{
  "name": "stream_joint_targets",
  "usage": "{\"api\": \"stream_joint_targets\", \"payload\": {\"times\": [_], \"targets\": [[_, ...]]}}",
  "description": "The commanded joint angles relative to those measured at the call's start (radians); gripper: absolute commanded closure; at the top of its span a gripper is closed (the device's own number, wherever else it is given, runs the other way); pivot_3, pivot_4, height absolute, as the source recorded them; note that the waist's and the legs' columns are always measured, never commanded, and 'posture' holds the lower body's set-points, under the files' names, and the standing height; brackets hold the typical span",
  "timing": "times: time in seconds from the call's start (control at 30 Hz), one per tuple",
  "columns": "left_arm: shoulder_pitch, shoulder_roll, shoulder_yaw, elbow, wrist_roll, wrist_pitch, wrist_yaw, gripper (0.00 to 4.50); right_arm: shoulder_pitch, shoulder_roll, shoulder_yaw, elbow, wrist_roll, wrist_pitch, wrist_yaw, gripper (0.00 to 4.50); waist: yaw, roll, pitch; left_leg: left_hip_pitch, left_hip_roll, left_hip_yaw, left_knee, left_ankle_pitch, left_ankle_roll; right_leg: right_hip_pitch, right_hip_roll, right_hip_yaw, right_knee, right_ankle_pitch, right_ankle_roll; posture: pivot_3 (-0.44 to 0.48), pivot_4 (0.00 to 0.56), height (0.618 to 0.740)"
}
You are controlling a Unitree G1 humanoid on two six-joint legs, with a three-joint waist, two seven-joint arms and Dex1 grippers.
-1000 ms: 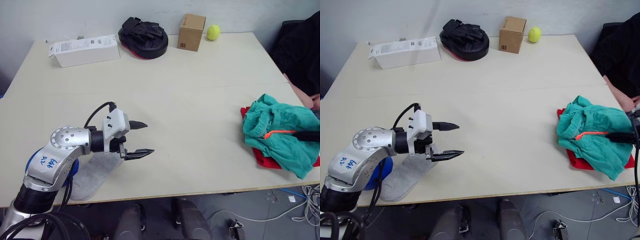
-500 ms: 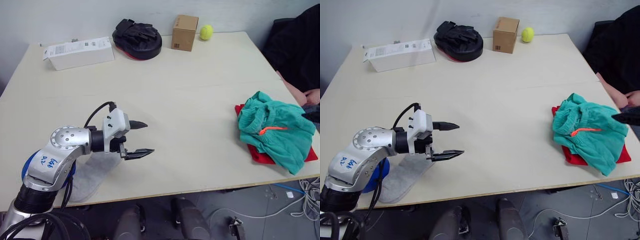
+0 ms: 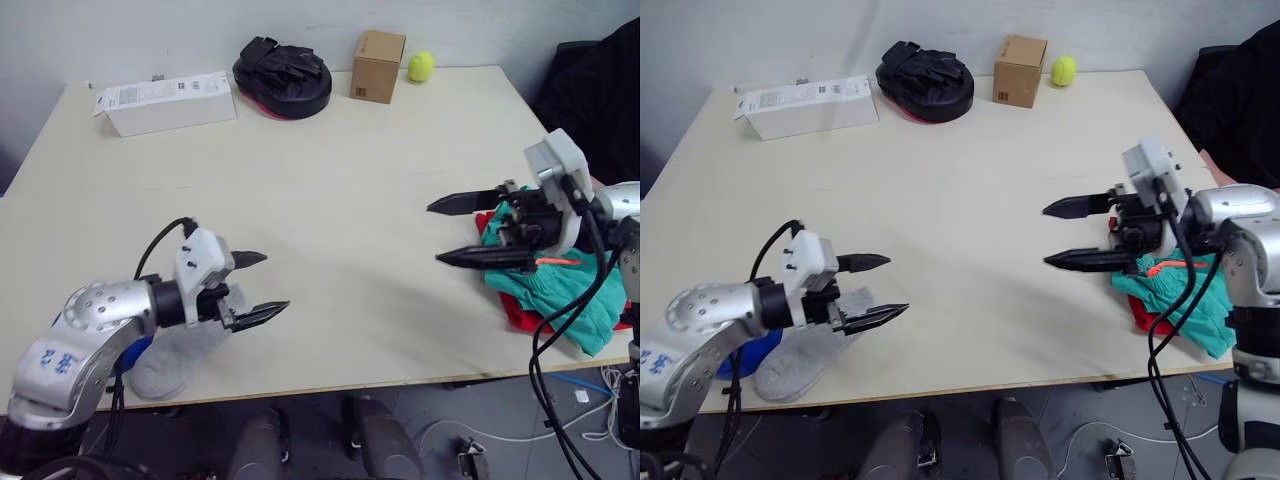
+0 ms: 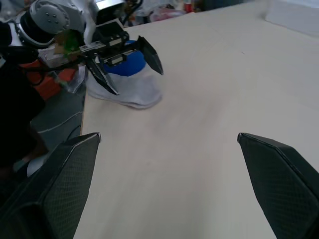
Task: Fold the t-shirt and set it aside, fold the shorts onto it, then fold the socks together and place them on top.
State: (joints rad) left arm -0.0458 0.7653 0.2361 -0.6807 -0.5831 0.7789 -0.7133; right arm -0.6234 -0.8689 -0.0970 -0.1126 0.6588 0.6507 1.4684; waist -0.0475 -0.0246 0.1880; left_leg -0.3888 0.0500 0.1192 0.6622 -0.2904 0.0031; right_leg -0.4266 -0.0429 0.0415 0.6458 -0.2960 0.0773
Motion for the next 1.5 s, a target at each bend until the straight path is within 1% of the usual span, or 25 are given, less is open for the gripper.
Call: {"api": "stream_joint_targets", "payload": {"times": [0.03, 0.13, 0.23, 0.3, 0.33, 0.4, 0.47, 0.57, 0.8, 0.93, 1.03, 1.13, 1.27, 1.4, 1.47, 1.5], "targets": [[0.143, -0.009, 0.152, -0.156, -0.030, 0.045, 0.060, 0.00, 0.007, 0.029, -0.001, -0.084, 0.028, -0.054, -0.006, 0.02, 0.001, -0.001, 0.000, 0.000, 0.000, 0.000, 0.000, 0.000, 0.000, 0.000, -0.001, -0.001, 0.000, 0.000, 0.000, 0.000, 0.150, 0.740], [0.340, -0.066, 0.299, -0.273, -0.054, 0.072, 0.098, 0.00, -0.014, 0.060, 0.019, -0.094, 0.037, -0.059, -0.013, 0.02, -0.007, -0.002, 0.000, 0.000, 0.000, 0.001, 0.000, -0.001, 0.001, 0.001, -0.002, 0.000, -0.001, 0.000, 0.000, 0.000, 0.150, 0.740], [0.568, -0.137, 0.388, -0.358, -0.001, 0.018, 0.123, 0.00, -0.034, 0.078, 0.039, -0.092, 0.042, -0.060, -0.005, 0.02, -0.010, -0.003, 0.000, 0.000, 0.000, 0.000, 0.000, -0.001, 0.001, 0.000, -0.002, -0.001, -0.002, -0.001, -0.002, 0.000, 0.150, 0.740], [0.707, -0.185, 0.393, -0.367, 0.070, -0.074, 0.158, 0.00, -0.035, 0.089, 0.054, -0.092, 0.043, -0.069, 0.004, 0.02, -0.010, -0.004, 0.000, 0.001, 0.000, -0.001, 0.000, -0.002, 0.000, 0.001, -0.002, -0.002, -0.001, -0.002, -0.005, 0.000, 0.150, 0.740], [0.756, -0.206, 0.388, -0.367, 0.104, -0.116, 0.179, 0.00, -0.031, 0.092, 0.061, -0.096, 0.042, -0.075, 0.009, 0.02, -0.009, -0.004, 0.000, 0.001, 0.000, -0.001, 0.000, -0.002, 0.000, 0.001, -0.002, -0.002, -0.002, -0.004, -0.007, 0.000, 0.150, 0.740], [0.804, -0.239, 0.369, -0.367, 0.164, -0.167, 0.226, 0.00, -0.019, 0.097, 0.072, -0.102, 0.039, -0.086, 0.019, 0.02, -0.002, -0.005, 0.000, 0.001, 0.000, -0.002, 0.000, -0.002, 0.001, 0.002, -0.002, -0.003, -0.002, -0.012, -0.021, 0.000, 0.150, 0.740], [0.785, -0.246, 0.336, -0.367, 0.218, -0.168, 0.283, 0.00, -0.014, 0.104, 0.080, -0.101, 0.036, -0.095, 0.017, 0.02, 0.001, -0.005, 0.000, 0.001, -0.001, -0.003, 0.000, -0.001, 0.001, 0.003, -0.002, -0.003, -0.005, -0.012, -0.022, 0.000, 0.150, 0.740], [0.714, -0.225, 0.273, -0.366, 0.266, -0.132, 0.340, 0.00, -0.014, 0.117, 0.091, -0.100, 0.035, -0.101, 0.002, 0.02, 0.001, -0.005, 0.000, 0.002, -0.001, -0.004, 0.000, -0.001, 0.002, 0.006, -0.002, -0.004, -0.009, -0.012, -0.022, 0.000, 0.150, 0.740], [0.525, -0.144, 0.040, -0.324, 0.412, -0.051, 0.415, 0.00, 0.021, 0.106, 0.078, -0.138, 0.039, -0.092, -0.026, 0.02, -0.005, -0.006, -0.001, 0.002, 0.000, -0.005, -0.001, -0.004, 0.003, 0.008, -0.004, -0.006, -0.009, -0.010, -0.020, 0.000, 0.150, 0.740], [0.452, -0.090, -0.083, -0.270, 0.500, -0.005, 0.436, 0.00, 0.042, 0.093, 0.062, -0.173, 0.054, -0.074, -0.050, 0.02, -0.008, -0.006, -0.001, 0.003, 0.000, -0.005, -0.003, -0.004, 0.003, 0.007, -0.003, -0.006, -0.009, -0.003, -0.006, 0.000, 0.150, 0.740], [0.402, -0.041, -0.193, -0.219, 0.591, -0.007, 0.447, 0.00, 0.057, 0.082, 0.048, -0.200, 0.078, -0.051, -0.074, 0.02, -0.009, -0.006, -0.001, 0.004, 0.001, -0.005, -0.005, -0.004, 0.002, 0.007, -0.003, -0.006, -0.010, -0.003, -0.007, 0.000, 0.150, 0.740], [0.352, -0.055, -0.263, -0.185, 0.613, 0.009, 0.449, 0.00, 0.070, 0.067, 0.042, -0.223, 0.090, -0.041, -0.087, 0.02, -0.006, -0.006, -0.001, 0.004, 0.001, -0.005, -0.007, -0.003, 0.001, 0.007, -0.004, -0.006, -0.011, -0.004, -0.009, 0.000, 0.150, 0.740], [0.297, -0.086, -0.325, -0.154, 0.650, 0.016, 0.460, 0.00, 0.074, 0.054, 0.035, -0.240, 0.110, -0.027, -0.108, 0.02, 0.002, -0.004, -0.002, 0.005, -0.001, -0.005, -0.011, -0.002, 0.002, 0.008, -0.007, -0.007, -0.014, -0.005, -0.010, 0.000, 0.150, 0.740], [0.255, -0.083, -0.380, -0.111, 0.685, 0.041, 0.444, 0.00, 0.072, 0.060, 0.028, -0.256, 0.137, -0.010, -0.144, 0.02, 0.019, -0.002, -0.003, 0.006, -0.002, -0.006, -0.012, -0.002, 0.003, 0.010, -0.008, -0.007, -0.017, -0.004, -0.011, 0.000, 0.150, 0.740], [0.242, -0.091, -0.391, -0.091, 0.689, 0.053, 0.437, 0.40, 0.076, 0.061, 0.025, -0.261, 0.145, -0.006, -0.161, 0.00, 0.020, -0.002, -0.003, 0.006, -0.003, -0.006, -0.013, -0.002, 0.002, 0.011, -0.011, -0.009, -0.018, -0.006, -0.013, 0.000, 0.150, 0.740], [0.236, -0.094, -0.393, -0.082, 0.692, 0.056, 0.435, 0.58, 0.079, 0.059, 0.026, -0.262, 0.147, -0.007, -0.165, 0.00, 0.020, -0.002, -0.003, 0.007, -0.003, -0.006, -0.013, -0.002, 0.001, 0.013, -0.013, -0.010, -0.019, -0.009, -0.019, 0.000, 0.150, 0.740]]}}
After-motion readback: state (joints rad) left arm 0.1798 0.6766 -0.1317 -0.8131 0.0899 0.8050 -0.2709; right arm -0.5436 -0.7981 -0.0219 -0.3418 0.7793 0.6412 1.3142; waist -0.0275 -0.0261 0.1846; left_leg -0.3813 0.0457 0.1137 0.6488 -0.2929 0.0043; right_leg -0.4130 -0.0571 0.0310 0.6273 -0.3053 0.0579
